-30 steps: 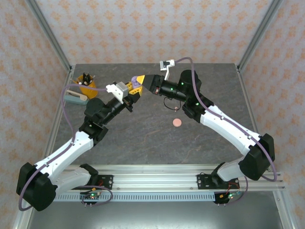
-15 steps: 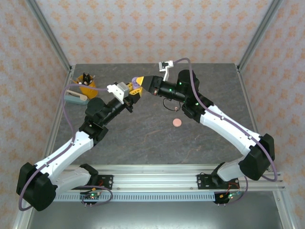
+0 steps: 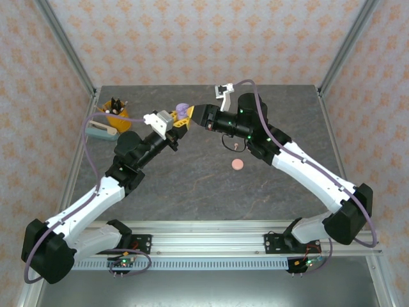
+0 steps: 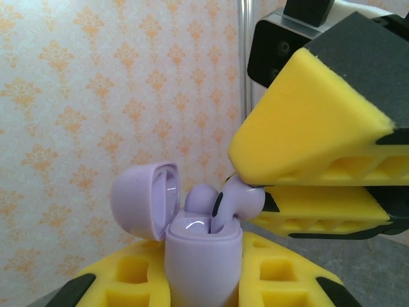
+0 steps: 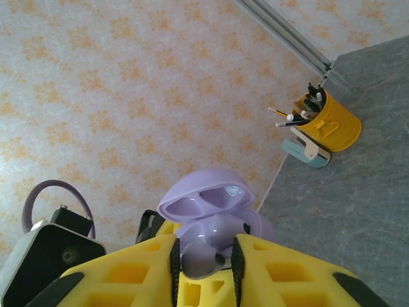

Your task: Insert the wireless bluetooth earbuds into the charging case

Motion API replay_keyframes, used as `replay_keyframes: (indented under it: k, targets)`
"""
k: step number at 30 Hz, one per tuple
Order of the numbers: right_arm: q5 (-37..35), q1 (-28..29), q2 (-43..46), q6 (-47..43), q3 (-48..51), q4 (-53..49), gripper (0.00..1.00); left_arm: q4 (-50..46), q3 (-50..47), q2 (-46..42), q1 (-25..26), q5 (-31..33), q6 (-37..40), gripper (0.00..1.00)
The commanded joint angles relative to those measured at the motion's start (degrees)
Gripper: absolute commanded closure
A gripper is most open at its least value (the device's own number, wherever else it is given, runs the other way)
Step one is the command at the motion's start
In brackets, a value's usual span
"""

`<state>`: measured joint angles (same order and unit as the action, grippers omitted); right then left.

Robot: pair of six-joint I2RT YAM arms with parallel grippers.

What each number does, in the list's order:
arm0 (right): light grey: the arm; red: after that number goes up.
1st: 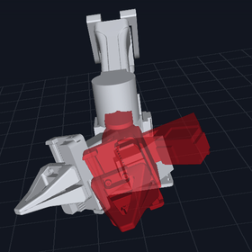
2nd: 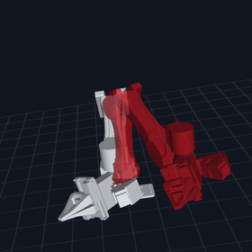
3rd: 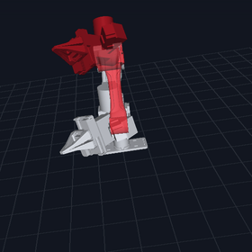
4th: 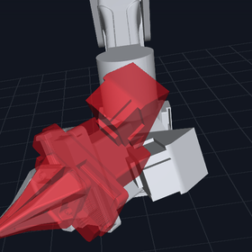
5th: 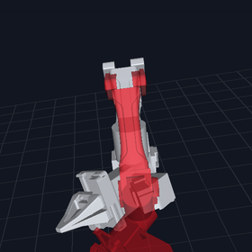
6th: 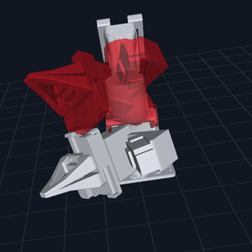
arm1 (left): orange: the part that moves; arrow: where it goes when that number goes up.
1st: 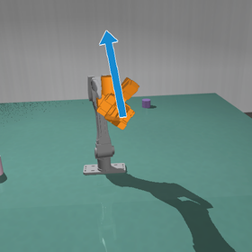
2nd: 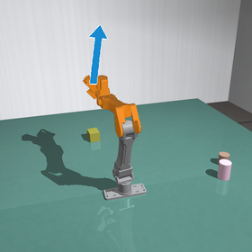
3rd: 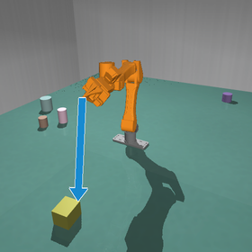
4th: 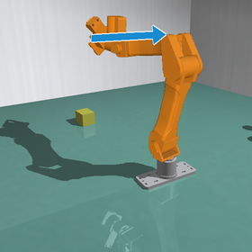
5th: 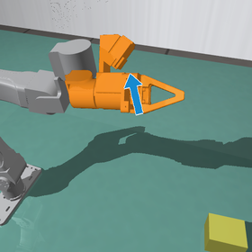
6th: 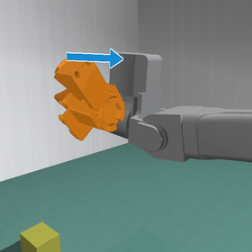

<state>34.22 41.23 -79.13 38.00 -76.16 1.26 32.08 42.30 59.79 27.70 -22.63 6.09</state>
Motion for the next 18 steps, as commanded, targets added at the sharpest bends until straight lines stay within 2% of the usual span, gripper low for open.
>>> replay_keyframes:
  k: [1,18]
  targets:
    - [-2.0,0.4,-0.5,-1.2,-1.5,-5.1,0.67,5.2,1.8,-2.4,0.3,-0.3,0.6,1.00]
    - [0.4,2.1,-1.5,-0.5,-6.0,-6.4,0.63,5.5,-0.1,-1.7,0.3,0.5,0.2,1.00]
